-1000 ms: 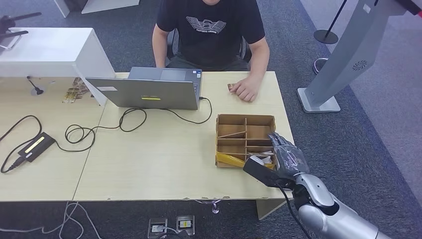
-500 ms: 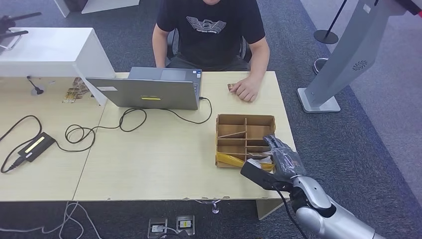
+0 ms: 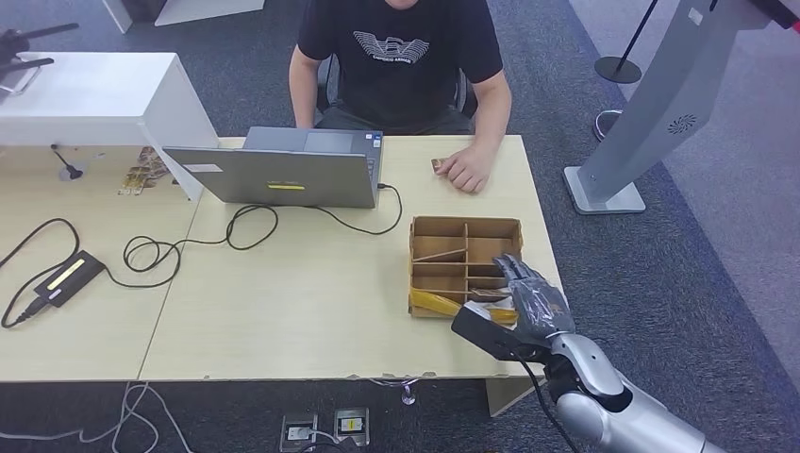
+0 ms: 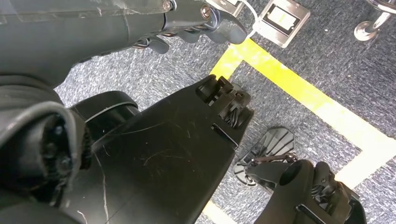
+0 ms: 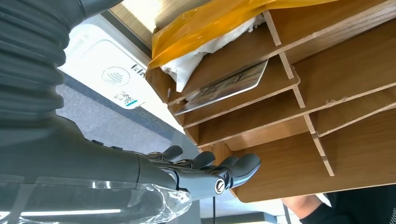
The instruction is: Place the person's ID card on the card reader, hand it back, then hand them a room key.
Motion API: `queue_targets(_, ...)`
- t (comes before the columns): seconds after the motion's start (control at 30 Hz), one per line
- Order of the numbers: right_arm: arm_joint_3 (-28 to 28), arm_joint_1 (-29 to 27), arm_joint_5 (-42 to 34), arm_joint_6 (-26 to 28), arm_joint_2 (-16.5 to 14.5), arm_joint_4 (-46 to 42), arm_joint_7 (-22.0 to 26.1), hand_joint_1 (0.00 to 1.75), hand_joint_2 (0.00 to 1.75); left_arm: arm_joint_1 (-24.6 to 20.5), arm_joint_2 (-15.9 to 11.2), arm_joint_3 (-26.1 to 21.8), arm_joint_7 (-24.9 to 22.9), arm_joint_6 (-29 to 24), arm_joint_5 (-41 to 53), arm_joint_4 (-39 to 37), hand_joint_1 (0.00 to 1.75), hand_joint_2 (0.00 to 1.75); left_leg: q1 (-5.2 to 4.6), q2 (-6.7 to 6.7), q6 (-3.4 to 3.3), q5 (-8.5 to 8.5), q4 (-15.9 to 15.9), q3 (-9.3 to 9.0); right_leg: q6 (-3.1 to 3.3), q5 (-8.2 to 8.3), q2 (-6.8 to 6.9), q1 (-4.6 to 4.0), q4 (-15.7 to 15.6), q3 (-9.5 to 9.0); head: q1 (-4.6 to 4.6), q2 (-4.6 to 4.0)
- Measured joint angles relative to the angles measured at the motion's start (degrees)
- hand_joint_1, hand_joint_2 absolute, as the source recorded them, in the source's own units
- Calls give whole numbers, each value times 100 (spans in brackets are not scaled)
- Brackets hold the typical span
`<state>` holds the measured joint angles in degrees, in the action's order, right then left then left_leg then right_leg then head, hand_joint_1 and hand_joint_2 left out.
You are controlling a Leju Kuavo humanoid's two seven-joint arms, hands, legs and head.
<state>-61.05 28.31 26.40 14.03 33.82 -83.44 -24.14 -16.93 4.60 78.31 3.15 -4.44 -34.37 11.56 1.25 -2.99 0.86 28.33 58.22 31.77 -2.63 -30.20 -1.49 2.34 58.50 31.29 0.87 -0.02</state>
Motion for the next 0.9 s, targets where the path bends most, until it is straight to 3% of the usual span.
queue_targets(0.53, -2, 0, 8, 7, -91, 97, 21, 3, 175, 0, 2, 0, -13, 0, 3, 0, 0, 0, 0, 0, 0, 0, 0, 0, 0, 0, 0, 0, 0, 0, 0, 0)
queue_targets(0.67, -4, 1, 2, 6, -107, 139, 23, 173, 175, 0, 1, 0, -13, 0, 3, 0, 0, 0, 0, 0, 0, 0, 0, 0, 0, 0, 0, 0, 0, 0, 0, 0)
queue_targets(0.9, -15, 3, 1, -9, -132, 212, 29, 175, 175, 0, -1, 0, -13, 0, 10, 0, 0, 0, 0, 0, 0, 0, 0, 0, 0, 0, 0, 0, 0, 0, -1, 0)
